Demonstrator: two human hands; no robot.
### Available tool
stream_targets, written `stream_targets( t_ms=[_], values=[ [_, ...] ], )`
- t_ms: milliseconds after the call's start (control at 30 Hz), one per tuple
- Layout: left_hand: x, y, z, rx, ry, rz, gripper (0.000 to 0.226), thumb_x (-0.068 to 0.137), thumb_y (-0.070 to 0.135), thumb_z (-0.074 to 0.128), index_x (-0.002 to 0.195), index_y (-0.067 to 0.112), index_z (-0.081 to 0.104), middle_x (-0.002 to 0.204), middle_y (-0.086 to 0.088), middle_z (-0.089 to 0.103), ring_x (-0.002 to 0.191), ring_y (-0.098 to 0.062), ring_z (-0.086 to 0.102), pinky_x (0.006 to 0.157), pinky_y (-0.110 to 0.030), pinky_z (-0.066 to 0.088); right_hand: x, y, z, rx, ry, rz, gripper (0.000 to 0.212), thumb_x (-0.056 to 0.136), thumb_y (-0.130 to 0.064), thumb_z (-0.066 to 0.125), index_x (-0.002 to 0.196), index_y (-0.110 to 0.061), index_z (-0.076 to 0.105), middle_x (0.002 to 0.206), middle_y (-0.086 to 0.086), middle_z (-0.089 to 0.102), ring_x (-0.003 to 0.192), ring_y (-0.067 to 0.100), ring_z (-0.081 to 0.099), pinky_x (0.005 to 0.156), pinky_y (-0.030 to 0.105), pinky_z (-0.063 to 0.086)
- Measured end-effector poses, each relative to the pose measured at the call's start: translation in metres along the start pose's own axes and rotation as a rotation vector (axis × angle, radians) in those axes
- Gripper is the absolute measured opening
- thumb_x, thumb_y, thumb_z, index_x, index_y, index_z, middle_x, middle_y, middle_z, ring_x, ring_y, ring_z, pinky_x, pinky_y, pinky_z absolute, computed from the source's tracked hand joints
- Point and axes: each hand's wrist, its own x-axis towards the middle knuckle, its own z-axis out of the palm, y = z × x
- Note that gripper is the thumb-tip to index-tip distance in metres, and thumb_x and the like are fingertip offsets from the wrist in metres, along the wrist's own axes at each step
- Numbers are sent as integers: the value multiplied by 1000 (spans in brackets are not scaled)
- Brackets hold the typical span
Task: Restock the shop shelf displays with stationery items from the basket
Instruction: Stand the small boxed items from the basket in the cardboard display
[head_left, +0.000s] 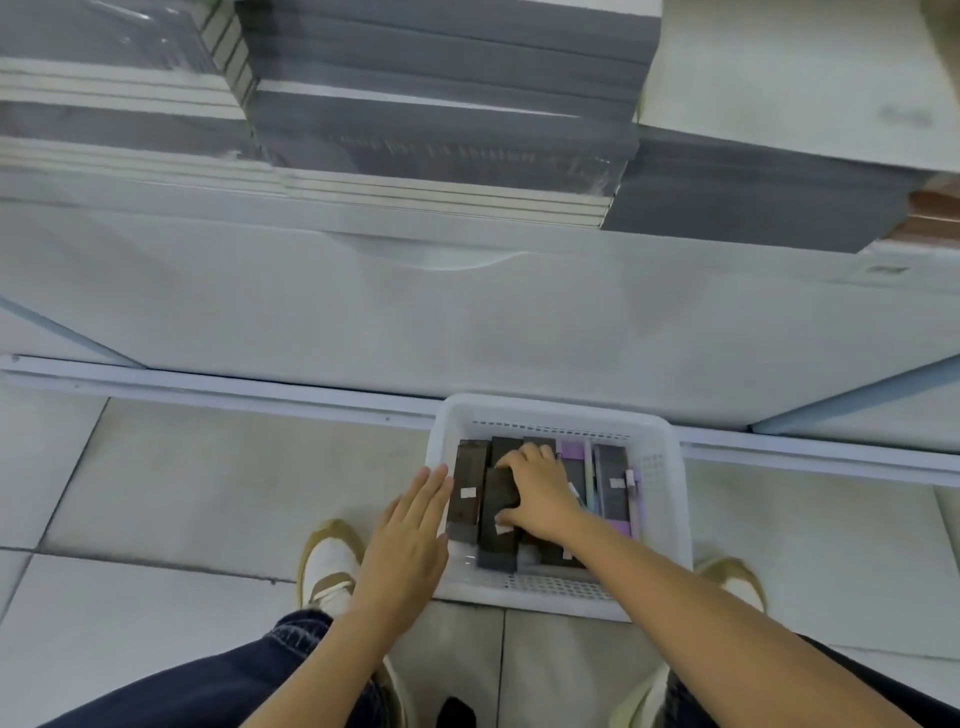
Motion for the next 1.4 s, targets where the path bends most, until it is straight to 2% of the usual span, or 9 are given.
stream_targets(
  t_ms=[200, 333, 467, 567, 700, 833, 933, 1233, 1400],
  values=[
    [6, 0, -4, -115, 66, -3, 48, 89, 8, 64, 135, 6, 53, 143, -9, 50, 134, -28, 45, 108, -42, 40, -6, 3, -29, 419, -199, 6, 43, 85, -25, 72, 120, -16, 49, 117, 5, 58, 106, 21, 56, 88, 35, 47],
    [20, 6, -17, -448, 114, -126, 35, 97, 20, 54, 132, 17, 53, 126, 1, 59, 116, -16, 53, 100, -30, 42, -13, 4, -67, 632, -227, 33, 40, 87, -23, 70, 120, -17, 49, 117, 3, 60, 107, 18, 57, 91, 33, 48],
    [35, 21, -35, -1103, -188, -371, 41, 90, 44, 58, 125, 23, 55, 100, 1, 72, 94, -15, 69, 80, -25, 55, -16, -12, -97, 911, -257, -22, 41, 82, -17, 75, 118, -12, 56, 109, 7, 69, 104, 22, 66, 97, 41, 51],
    [36, 20, -40, -1383, -381, -414, 35, 89, 34, 64, 114, 8, 64, 97, -11, 75, 88, -28, 72, 73, -29, 58, -16, -30, -99, 989, -319, -109, 32, 84, -16, 74, 112, -12, 60, 100, 1, 72, 96, 18, 69, 84, 30, 55],
    [30, -1, -38, -1331, -267, -536, 19, 90, 23, 66, 98, 6, 69, 81, -6, 74, 76, -21, 68, 72, -30, 57, -13, -34, -80, 1183, -174, -21, 30, 92, -24, 64, 119, -10, 62, 109, 7, 70, 102, 24, 67, 89, 34, 56],
    [27, -17, -31, -1399, -81, -722, 14, 93, 15, 62, 107, 14, 66, 79, -4, 69, 73, -19, 63, 78, -38, 54, -14, -20, -39, 936, -134, 266, 46, 96, -32, 57, 133, -5, 50, 110, 5, 64, 95, 16, 66, 84, 26, 56],
    [25, -19, -29, -1427, -55, -771, 16, 94, 11, 60, 108, 16, 64, 80, -3, 68, 72, -19, 62, 70, -32, 53, -9, -23, -11, 792, -175, 359, 59, 93, -37, 61, 137, -3, 43, 115, 10, 61, 103, 22, 63, 93, 37, 52],
    [28, -17, -21, -1432, -20, -791, 11, 93, 15, 61, 103, 14, 64, 76, -1, 68, 68, -15, 63, 67, -30, 52, 3, -47, 19, 540, 66, 417, 42, 80, -32, 76, 106, -9, 52, 101, 4, 60, 85, 15, 54, 66, 26, 41],
    [28, -17, -19, -1464, 9, -811, 12, 92, 16, 62, 102, 8, 64, 72, -4, 69, 62, -14, 64, 68, -28, 56, -2, -39, -3, 842, -94, 392, 38, 88, -22, 69, 119, -6, 55, 114, 8, 63, 102, 20, 61, 90, 37, 53]
  ],
)
